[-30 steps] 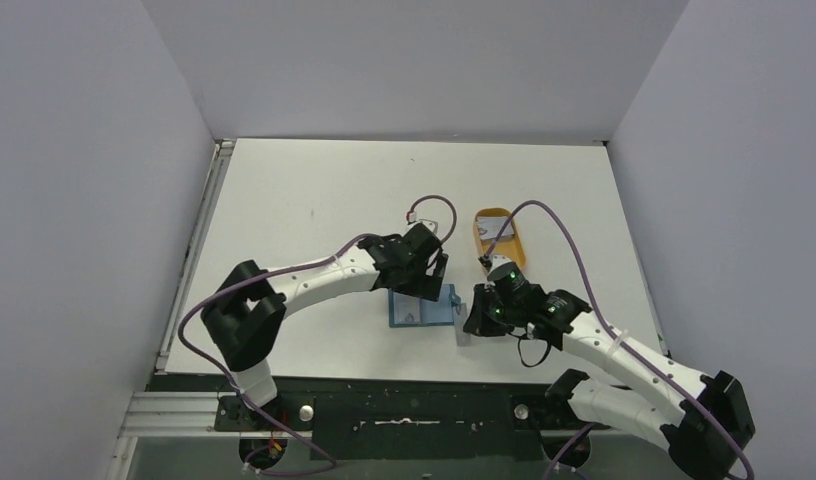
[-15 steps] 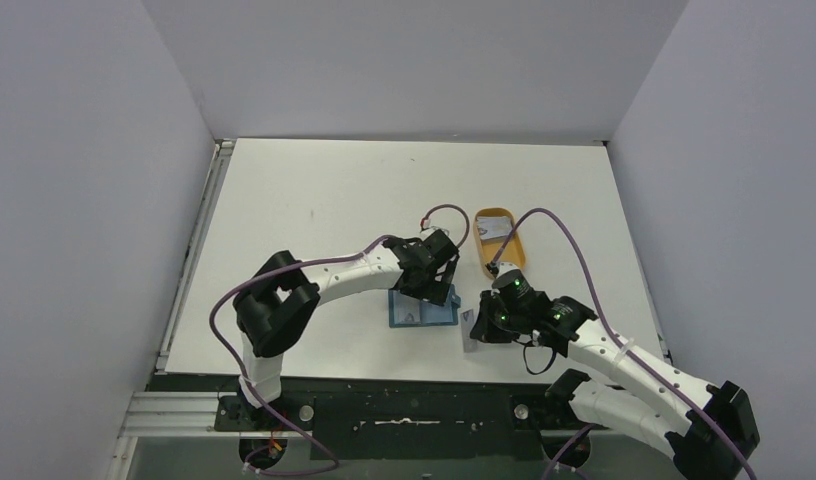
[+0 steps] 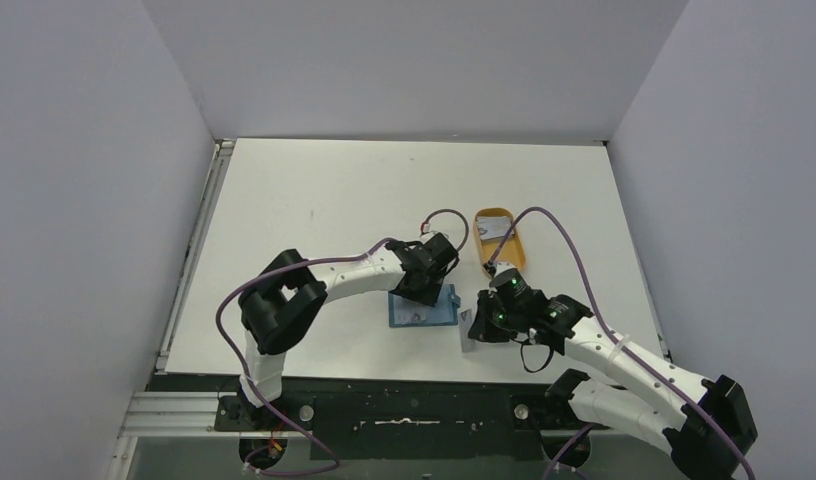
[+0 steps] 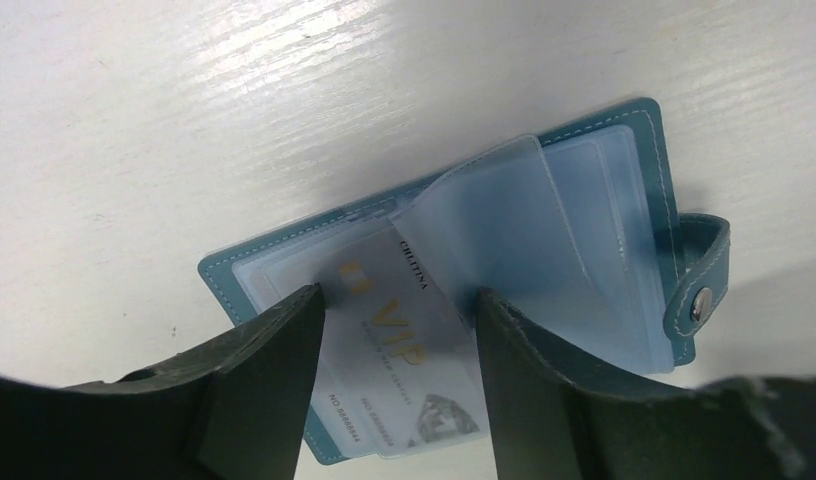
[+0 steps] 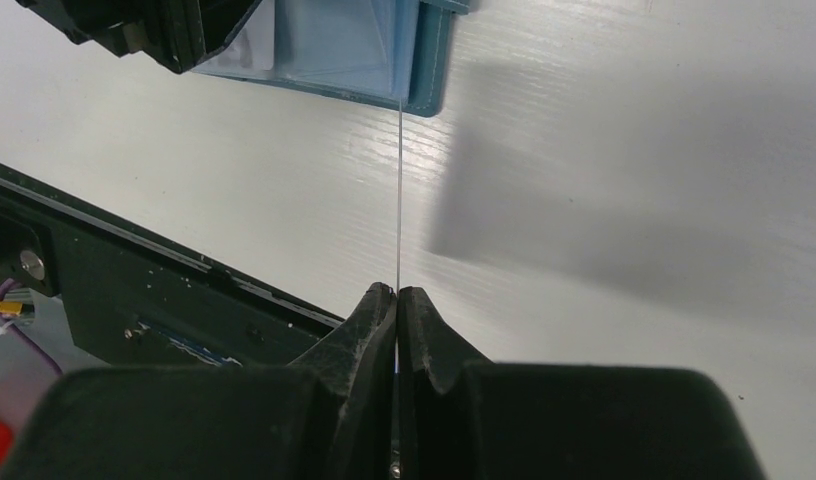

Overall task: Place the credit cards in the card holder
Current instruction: Turn over the card slot in the card holder.

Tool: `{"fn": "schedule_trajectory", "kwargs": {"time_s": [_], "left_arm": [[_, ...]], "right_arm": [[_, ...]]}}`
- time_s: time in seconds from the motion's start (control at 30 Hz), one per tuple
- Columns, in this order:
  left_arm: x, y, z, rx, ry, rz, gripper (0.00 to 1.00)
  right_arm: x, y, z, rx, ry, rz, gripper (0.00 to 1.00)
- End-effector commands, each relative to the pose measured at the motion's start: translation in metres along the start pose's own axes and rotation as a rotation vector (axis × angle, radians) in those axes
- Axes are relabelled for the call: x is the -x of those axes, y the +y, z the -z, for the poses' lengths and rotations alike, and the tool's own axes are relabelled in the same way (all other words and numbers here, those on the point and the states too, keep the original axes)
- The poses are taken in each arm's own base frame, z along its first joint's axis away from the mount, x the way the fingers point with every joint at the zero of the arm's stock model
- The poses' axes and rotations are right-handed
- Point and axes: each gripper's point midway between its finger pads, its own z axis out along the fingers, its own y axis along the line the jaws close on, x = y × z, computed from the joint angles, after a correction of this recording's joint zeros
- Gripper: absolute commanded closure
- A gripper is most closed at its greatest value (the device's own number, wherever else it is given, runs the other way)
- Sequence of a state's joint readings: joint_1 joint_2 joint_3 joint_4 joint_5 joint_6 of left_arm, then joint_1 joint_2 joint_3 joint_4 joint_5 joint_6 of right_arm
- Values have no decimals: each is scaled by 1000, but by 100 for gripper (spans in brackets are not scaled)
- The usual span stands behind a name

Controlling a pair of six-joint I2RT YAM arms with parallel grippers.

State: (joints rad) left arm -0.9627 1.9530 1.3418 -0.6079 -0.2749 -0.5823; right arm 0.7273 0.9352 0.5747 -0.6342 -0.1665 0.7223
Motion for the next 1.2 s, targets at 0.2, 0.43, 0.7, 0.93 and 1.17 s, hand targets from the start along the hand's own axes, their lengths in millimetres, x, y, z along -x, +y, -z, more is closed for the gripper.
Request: {"fn": "schedule_trajectory", "kwargs": {"time_s": [0.2, 0.43, 0.7, 0.93, 1.17], "left_arm": [[-16, 13, -6, -9, 38, 2, 51], [-18, 12, -7, -19, 42, 0, 53], [-17, 13, -5, -27, 39, -1, 56], [-17, 14, -3, -36, 35, 2, 58], [-13, 12, 3, -52, 27, 16, 53]], "right_arm": [[29, 41, 1, 150, -53, 33, 100], [50, 39, -10, 177, -44, -5, 100], [59, 28, -29, 161, 2, 6, 100], [59, 24, -36, 159, 24, 10, 100], [56, 32, -44, 214, 45, 2, 100]]}}
